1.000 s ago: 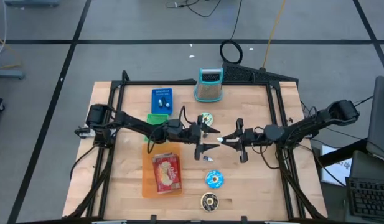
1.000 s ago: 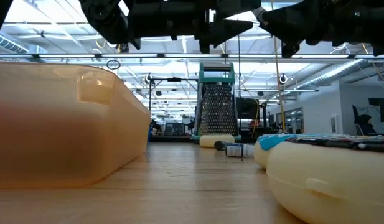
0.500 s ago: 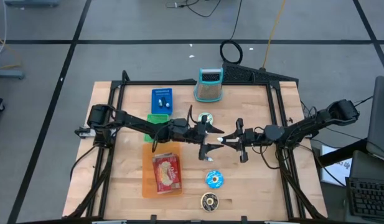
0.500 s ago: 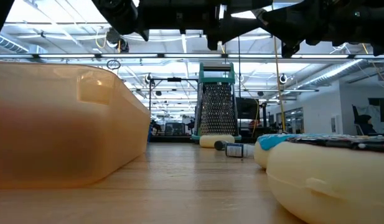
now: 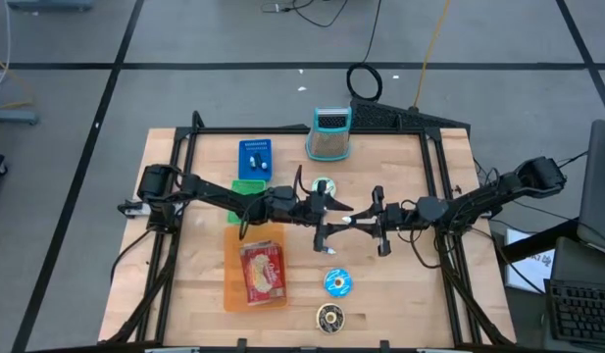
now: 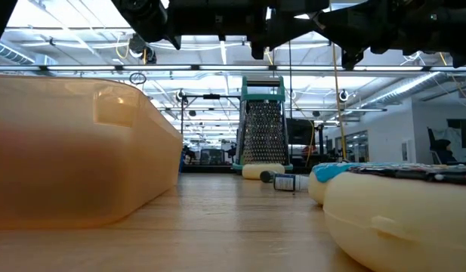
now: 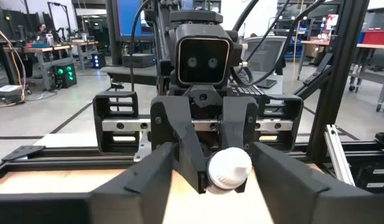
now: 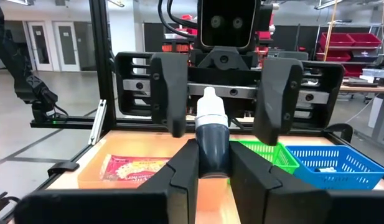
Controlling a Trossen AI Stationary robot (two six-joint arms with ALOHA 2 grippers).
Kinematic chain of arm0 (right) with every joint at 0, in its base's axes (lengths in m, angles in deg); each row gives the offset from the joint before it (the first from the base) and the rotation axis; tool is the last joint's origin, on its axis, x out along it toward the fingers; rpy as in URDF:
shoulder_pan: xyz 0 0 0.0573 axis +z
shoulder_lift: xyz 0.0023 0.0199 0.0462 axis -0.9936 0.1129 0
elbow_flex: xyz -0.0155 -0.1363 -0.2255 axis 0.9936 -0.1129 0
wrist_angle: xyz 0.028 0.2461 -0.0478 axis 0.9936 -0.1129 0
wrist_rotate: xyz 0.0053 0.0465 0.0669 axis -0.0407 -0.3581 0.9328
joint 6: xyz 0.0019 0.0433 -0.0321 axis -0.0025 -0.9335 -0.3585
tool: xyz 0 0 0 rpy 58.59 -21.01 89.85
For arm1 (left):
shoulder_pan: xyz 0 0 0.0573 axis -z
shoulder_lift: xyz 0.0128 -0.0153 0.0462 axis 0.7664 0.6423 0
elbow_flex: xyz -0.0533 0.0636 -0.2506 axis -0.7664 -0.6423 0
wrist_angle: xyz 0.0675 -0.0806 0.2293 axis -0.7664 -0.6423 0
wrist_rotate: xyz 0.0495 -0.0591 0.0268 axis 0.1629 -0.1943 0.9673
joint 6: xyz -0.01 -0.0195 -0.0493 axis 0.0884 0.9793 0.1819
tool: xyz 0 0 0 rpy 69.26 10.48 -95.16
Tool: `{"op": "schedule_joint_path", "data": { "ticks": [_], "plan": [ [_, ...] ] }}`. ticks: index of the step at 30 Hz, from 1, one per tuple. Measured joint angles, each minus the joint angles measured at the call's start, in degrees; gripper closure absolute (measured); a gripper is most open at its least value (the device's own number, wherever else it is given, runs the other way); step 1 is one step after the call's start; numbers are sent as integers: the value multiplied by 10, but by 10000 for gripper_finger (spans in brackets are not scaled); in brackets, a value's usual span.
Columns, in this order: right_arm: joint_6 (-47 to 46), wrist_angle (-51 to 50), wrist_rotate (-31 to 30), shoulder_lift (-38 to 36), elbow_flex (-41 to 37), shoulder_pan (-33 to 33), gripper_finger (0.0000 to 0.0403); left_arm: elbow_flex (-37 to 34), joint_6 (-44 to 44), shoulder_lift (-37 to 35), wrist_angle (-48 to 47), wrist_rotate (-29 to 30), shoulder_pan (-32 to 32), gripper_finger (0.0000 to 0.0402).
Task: Pick & Place Food Item
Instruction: Put the bottom black food coloring bottle into the blue bin
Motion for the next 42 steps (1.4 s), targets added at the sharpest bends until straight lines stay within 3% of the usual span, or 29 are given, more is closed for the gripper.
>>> {"op": "schedule_joint_path", "data": {
  "ticks": [7, 14, 25, 33, 37, 42],
  "plan": [
    [2, 0, -2, 0, 0, 0, 342, 0, -1, 0, 0, -4, 0, 284],
    [-5, -3, -4, 0, 0, 0, 339, 0, -2, -1, -2, -4, -3, 330],
    [-6, -23, 5, 1, 0, 1, 296, 0, -22, -60, -41, 10, -7, 330],
    [-35, -23, 1, 0, 0, 0, 276, -7, -43, -155, -243, 161, -17, 328],
    [-35, -33, 1, 0, 0, 0, 277, -66, -15, -202, -266, 202, -44, 333],
    [-35, -48, 1, 0, -1, 0, 279, -190, 33, -272, -203, 243, -93, 329]
  ]
}}
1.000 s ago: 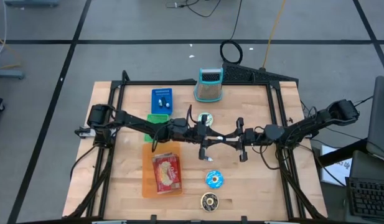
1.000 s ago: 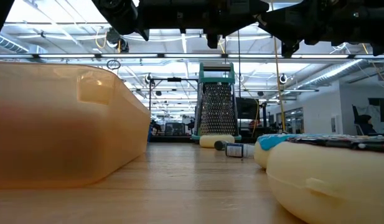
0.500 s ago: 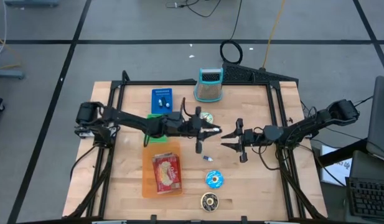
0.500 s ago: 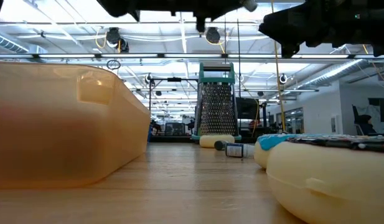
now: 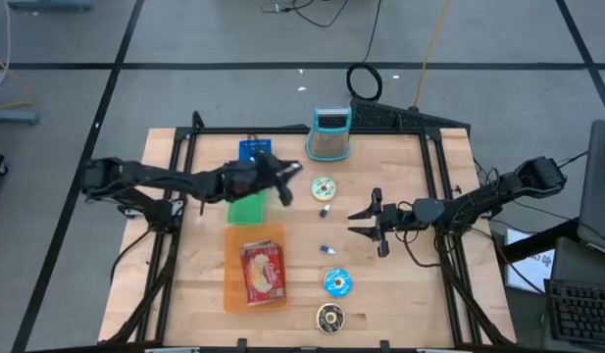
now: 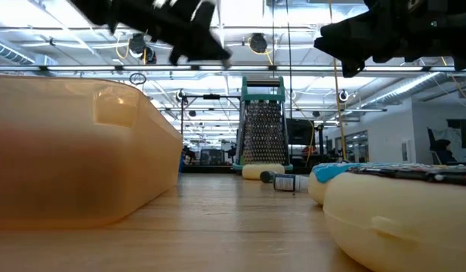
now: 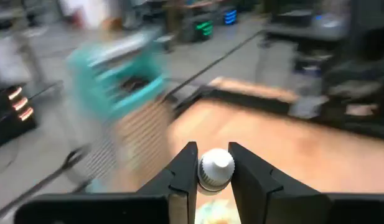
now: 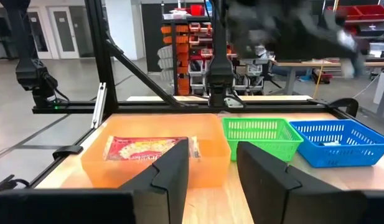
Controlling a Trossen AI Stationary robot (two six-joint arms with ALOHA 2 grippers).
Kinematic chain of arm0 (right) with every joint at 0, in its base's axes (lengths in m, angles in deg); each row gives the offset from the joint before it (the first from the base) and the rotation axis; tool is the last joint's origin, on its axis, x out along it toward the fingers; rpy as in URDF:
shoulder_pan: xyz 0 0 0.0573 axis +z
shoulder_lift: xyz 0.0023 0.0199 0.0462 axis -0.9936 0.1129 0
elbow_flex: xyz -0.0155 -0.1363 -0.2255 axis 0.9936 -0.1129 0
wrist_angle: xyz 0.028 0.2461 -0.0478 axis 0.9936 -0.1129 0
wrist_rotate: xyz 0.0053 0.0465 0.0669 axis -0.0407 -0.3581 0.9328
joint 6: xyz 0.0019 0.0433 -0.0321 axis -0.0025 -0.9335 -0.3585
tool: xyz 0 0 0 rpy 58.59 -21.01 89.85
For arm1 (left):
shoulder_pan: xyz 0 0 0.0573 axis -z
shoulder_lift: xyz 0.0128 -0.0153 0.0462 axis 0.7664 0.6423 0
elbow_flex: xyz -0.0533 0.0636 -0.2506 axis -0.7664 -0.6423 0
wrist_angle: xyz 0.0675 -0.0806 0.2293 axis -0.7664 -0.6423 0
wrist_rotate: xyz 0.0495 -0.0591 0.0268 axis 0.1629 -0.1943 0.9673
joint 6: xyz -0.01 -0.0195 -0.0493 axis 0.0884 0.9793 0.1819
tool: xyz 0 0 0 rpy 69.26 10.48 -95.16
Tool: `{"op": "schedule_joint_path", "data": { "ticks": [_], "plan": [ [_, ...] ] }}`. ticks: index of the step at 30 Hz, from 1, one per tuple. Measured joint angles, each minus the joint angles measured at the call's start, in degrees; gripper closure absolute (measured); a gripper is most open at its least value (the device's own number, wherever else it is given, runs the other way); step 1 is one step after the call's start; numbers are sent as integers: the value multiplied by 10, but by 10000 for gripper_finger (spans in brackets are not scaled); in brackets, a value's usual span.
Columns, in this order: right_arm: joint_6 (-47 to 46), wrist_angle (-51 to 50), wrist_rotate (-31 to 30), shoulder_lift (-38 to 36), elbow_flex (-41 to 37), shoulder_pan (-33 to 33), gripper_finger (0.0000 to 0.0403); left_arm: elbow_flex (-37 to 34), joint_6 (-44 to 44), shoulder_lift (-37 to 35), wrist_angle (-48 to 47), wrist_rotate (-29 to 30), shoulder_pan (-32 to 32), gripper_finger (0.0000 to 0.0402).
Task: Pick & Place Food Item
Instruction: Put the bottom black food coloring bottle into the blue bin
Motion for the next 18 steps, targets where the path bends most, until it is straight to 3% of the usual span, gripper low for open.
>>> {"op": "schedule_joint_path", "data": {
  "ticks": [5, 9, 18],
  "plan": [
    [0, 2, -1, 0, 0, -1, 278, -113, 100, -38, 58, 57, -62, 326],
    [14, 1, -1, 0, 0, -2, 281, -162, 217, -36, 33, 114, -96, 331],
    [15, 0, -2, 0, 0, -2, 278, -183, 308, -30, -50, 115, -113, 326]
  ]
}}
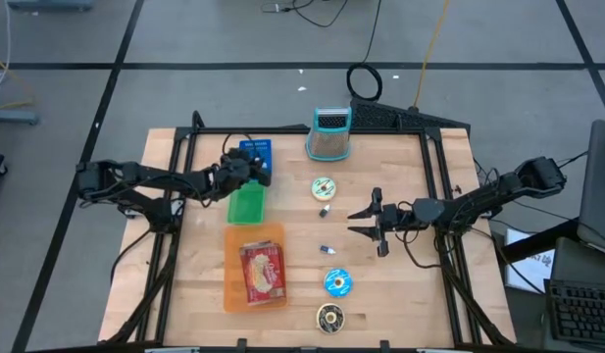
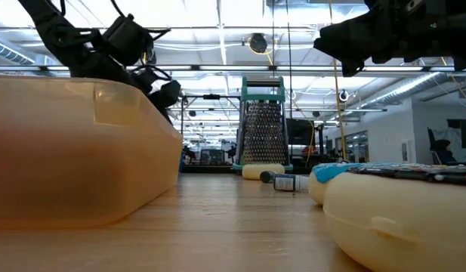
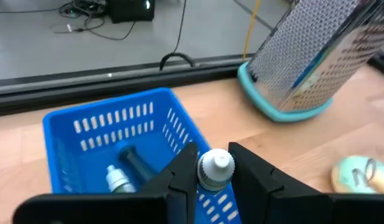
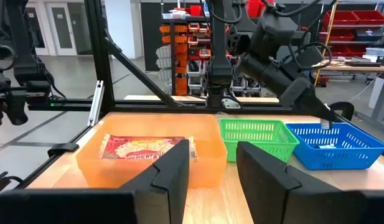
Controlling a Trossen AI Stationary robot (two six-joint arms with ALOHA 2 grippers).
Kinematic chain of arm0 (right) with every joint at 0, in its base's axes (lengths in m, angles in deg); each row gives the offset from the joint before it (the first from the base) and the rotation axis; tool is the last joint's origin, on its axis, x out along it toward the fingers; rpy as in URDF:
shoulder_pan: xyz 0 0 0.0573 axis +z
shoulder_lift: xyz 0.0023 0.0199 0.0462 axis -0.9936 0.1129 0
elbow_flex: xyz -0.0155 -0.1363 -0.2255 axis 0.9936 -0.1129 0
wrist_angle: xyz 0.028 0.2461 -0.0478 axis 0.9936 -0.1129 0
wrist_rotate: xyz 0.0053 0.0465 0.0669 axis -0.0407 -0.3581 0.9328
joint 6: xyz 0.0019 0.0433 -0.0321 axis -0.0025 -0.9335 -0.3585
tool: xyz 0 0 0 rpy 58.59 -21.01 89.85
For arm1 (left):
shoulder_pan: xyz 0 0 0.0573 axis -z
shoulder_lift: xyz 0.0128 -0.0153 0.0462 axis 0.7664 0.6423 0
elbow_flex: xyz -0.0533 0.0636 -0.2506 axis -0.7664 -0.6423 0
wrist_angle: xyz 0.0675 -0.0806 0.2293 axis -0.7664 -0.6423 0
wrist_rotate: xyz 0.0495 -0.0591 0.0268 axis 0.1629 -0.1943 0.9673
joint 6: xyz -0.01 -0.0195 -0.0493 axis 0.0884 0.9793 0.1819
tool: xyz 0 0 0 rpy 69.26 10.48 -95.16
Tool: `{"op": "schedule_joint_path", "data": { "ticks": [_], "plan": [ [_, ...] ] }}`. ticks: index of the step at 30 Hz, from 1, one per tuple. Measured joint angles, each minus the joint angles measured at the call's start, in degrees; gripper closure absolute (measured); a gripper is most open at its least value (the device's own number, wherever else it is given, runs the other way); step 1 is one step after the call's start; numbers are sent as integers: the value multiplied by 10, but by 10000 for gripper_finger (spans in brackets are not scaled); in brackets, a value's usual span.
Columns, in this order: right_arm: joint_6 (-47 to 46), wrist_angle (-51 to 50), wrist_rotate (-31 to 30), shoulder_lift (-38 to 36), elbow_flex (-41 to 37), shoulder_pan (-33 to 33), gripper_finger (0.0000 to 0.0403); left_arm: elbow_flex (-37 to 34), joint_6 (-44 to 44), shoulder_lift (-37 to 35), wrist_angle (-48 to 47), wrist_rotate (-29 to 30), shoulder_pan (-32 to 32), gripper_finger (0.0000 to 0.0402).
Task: Pick & Place Food Item
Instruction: Put the bottom black food coloring bottle into the blue bin
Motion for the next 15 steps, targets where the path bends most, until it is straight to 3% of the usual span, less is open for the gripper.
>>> {"op": "schedule_joint_path", "data": {
  "ticks": [15],
  "plan": [
    [-6, 0, 0, 0, 0, 0, 278, 0, 27, 0, -62, -36, 0, 323]
  ]
}}
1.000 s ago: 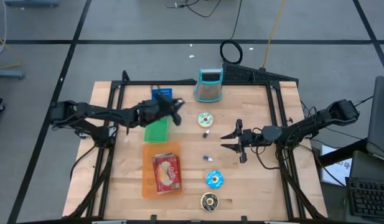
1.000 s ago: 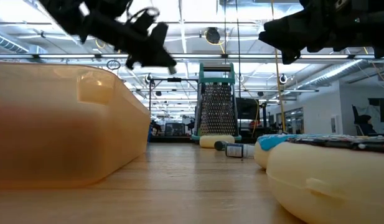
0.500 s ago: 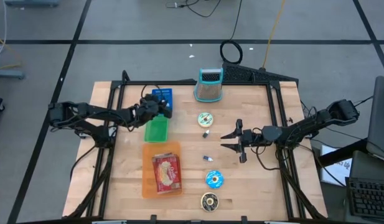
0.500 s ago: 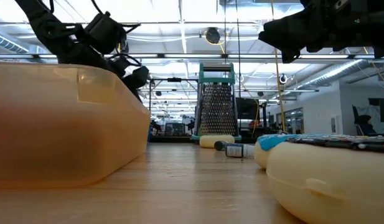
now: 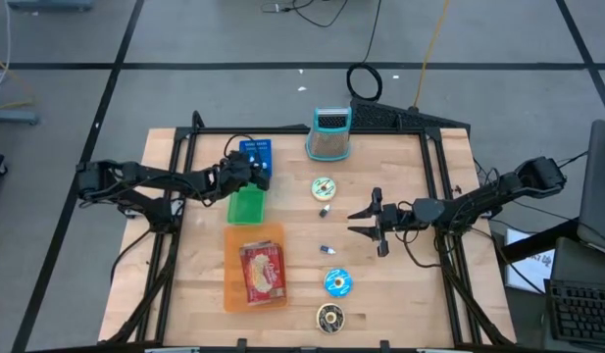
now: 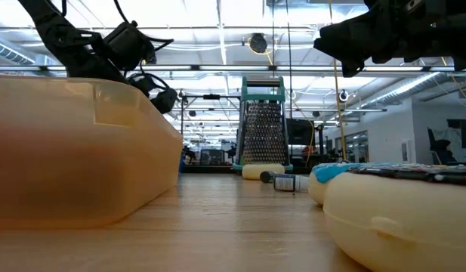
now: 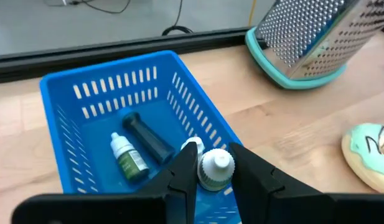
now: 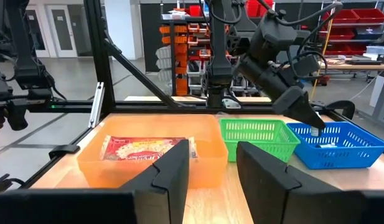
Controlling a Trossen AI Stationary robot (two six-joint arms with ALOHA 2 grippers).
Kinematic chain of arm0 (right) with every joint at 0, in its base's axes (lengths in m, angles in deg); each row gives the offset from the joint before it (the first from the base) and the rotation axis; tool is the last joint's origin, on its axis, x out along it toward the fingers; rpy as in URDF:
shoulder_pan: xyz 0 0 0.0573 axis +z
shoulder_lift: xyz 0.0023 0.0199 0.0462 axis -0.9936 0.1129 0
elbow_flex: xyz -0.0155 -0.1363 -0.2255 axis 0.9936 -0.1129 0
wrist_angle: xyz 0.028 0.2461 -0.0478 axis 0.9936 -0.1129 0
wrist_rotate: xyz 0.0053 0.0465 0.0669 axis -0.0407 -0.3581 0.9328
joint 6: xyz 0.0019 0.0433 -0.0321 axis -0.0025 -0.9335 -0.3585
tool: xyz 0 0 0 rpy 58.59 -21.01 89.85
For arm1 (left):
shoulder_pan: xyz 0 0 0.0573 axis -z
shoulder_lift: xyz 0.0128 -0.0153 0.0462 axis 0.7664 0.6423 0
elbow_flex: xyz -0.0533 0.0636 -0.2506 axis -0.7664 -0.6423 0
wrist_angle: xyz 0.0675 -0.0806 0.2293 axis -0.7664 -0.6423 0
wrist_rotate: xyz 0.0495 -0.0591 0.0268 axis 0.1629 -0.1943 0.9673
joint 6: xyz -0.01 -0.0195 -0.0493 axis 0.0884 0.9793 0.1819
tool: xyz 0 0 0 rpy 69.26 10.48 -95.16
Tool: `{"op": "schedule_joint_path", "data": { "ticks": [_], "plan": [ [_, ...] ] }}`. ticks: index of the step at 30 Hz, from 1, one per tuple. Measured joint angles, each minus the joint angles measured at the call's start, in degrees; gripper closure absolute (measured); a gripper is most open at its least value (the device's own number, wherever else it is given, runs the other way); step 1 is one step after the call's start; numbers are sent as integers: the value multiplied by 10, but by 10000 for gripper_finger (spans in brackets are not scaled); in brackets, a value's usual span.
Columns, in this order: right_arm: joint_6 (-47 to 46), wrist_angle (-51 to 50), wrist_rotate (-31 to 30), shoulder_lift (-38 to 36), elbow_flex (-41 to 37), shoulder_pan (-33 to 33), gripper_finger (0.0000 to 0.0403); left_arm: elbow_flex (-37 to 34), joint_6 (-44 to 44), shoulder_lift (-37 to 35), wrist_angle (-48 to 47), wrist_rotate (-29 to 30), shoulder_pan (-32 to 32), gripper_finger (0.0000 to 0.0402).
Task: Pick & Place Food Item
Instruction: Put the bottom black food coloring bottle into the blue bin
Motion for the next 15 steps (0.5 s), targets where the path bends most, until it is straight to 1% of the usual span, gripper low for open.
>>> {"op": "schedule_joint_path", "data": {
  "ticks": [4, 7, 12, 15],
  "plan": [
    [0, 0, 0, 0, 0, 0, 280, 0, 24, 0, -1, -3, 0, 322],
    [-8, 0, 0, 0, 0, 0, 278, 0, 28, 0, -1, -3, 0, 310],
    [-23, 0, 0, 0, 0, 0, 278, 0, 32, 0, 0, -3, 0, 268],
    [-24, 0, 0, 0, 0, 0, 277, 0, 20, 0, 0, -3, 0, 241]
  ]
}}
